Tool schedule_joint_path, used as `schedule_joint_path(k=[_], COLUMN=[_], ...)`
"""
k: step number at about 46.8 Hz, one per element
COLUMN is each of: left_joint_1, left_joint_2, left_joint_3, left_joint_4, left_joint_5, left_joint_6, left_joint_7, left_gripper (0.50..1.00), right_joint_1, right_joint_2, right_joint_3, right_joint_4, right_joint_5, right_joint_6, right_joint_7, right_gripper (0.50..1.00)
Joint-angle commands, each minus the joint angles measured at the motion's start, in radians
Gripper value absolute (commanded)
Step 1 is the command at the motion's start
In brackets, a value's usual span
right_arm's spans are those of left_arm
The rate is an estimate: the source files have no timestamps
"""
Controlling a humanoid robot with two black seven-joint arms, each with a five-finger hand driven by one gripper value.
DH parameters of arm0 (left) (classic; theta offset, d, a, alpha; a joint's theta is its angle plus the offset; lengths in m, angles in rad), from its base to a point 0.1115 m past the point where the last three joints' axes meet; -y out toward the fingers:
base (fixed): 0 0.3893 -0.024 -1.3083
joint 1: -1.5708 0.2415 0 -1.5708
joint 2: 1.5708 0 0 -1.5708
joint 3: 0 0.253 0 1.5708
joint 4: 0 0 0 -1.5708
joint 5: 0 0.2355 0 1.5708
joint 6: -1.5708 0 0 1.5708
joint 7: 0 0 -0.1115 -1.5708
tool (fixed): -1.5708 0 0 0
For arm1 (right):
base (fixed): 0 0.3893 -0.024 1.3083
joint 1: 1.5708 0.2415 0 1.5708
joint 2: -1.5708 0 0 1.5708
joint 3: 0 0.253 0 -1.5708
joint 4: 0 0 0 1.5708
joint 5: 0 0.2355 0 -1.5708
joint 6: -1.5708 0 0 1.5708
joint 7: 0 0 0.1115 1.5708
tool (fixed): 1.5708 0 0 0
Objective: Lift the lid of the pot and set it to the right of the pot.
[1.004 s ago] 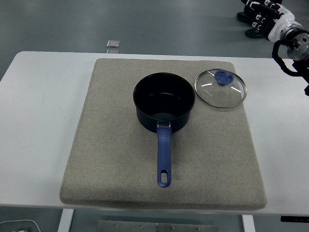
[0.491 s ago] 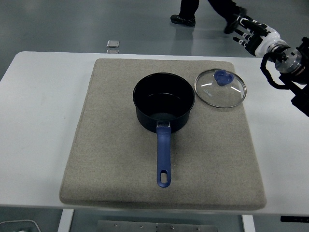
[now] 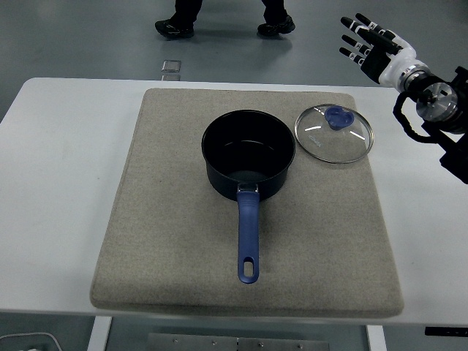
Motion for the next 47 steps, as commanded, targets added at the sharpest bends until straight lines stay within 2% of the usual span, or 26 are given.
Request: schedule_joint_path(k=[1,43,47], left_joint_1=[0.0,0.0,0.0], left_joint_2=[0.0,0.0,0.0], left_joint_3=[0.0,0.0,0.0], left_joint_4=[0.0,0.0,0.0], left_joint_5=[0.002,0.0,0.0], left_joint_6=[0.0,0.0,0.0], left_joint_7=[0.0,0.0,0.0], left_gripper=[1.0,1.0,1.0], right_joint_1=[-0.016,-0.039,-0.05], right_joint_2=[0.0,0.002,0.002], right_joint_3=[0.001,0.035,0.034], right_joint_4=[0.0,-0.001,-0.001], right_joint_5=[0.001,0.0,-0.002], right_joint_6=[0.014,0.016,0.01], right_joint_7=[0.006,0.037,0.086], right_gripper=[0.909,0.911,0.911])
